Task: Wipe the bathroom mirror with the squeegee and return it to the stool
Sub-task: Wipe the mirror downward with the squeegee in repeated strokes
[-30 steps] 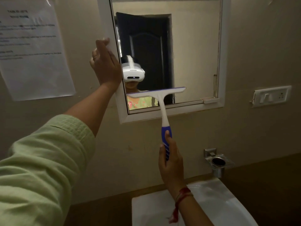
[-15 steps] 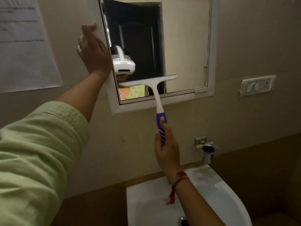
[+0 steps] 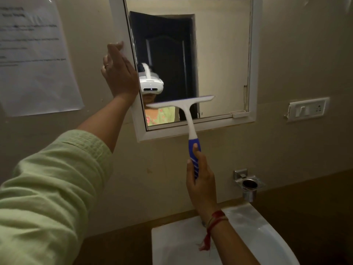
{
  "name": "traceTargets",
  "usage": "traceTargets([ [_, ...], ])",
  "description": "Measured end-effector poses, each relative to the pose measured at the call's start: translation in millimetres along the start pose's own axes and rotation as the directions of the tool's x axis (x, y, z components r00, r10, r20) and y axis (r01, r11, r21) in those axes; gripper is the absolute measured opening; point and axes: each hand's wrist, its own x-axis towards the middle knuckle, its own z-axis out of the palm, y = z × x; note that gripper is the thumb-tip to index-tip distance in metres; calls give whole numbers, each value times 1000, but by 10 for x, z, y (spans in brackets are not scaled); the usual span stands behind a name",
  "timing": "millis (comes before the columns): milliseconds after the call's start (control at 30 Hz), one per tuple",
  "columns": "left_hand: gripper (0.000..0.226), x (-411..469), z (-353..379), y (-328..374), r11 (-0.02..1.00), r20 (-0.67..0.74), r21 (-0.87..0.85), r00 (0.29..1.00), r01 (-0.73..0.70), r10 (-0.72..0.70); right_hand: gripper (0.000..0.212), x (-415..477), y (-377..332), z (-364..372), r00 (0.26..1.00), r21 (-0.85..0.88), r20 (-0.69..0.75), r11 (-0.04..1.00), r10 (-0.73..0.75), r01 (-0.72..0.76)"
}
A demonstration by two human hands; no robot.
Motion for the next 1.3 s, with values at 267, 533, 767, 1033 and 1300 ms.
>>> traceTargets([
  [267,34,-8,10,-4,1000,-16,-5,1000,4,-4,43,-244,71,1,999,-8,30,999,37,-36],
  [533,34,7,16,-23,1000,-23,-3,1000,-2,2,47,-176,86,-40,1000,-36,20,999,2,-1],
  [767,33,-17,-21,15,1000,-13,-6,1000,14,-14,47,-395,185,-105,999,-51,35,999,4,-2],
  [1033,34,6,-46,52,1000,8,-11,1000,27,-27,48,-364,97,-189,1000,-52,21,999,15,-14],
  [1300,38,26,-11,19,999,-43,-50,999,-15,13,46,405,-297,-317,987,175,-128,977,-101,122],
])
